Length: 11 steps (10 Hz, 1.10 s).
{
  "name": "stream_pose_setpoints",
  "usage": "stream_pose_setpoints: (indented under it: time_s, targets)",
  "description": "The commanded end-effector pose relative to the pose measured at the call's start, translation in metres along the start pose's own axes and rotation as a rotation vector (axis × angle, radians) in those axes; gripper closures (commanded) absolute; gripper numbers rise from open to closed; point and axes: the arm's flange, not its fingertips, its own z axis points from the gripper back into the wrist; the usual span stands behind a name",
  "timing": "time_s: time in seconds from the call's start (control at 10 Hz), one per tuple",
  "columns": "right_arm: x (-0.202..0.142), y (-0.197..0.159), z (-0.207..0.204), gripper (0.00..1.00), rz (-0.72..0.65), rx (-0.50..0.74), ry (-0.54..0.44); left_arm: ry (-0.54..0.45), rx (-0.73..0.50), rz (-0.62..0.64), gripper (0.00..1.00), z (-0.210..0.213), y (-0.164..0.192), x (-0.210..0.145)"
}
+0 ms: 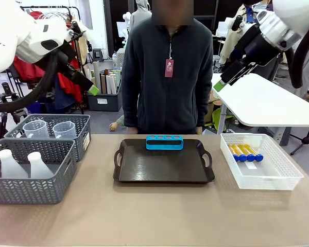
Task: Prepare the laboratory tools.
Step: Pick up one Large Measuring Cup and place it on the Handle tray.
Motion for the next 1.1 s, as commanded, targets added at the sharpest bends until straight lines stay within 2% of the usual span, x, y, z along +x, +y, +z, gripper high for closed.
stream_pose_setpoints:
  time_s: [0.0, 0.4, 0.8, 1.0]
  targets:
    - [0.011, -0.001, 0.005, 0.0, 0.068, 0.052, -0.065, -0.003, -0.062, -0.003, 0.0, 0.01, 0.0, 0.008]
    - [0.024, -0.013, 0.017, 0.0, 0.087, 0.109, -0.123, -0.011, -0.124, 0.005, 0.0, 0.019, -0.003, 0.025]
    - [0.024, -0.016, 0.017, 0.0, 0.084, 0.131, -0.119, -0.043, -0.124, -0.001, 0.0, 0.019, -0.002, 0.025]
    - [0.021, -0.008, 0.015, 0.0, 0.071, 0.089, -0.105, -0.015, -0.11, 0.012, 0.0, 0.021, -0.007, 0.027]
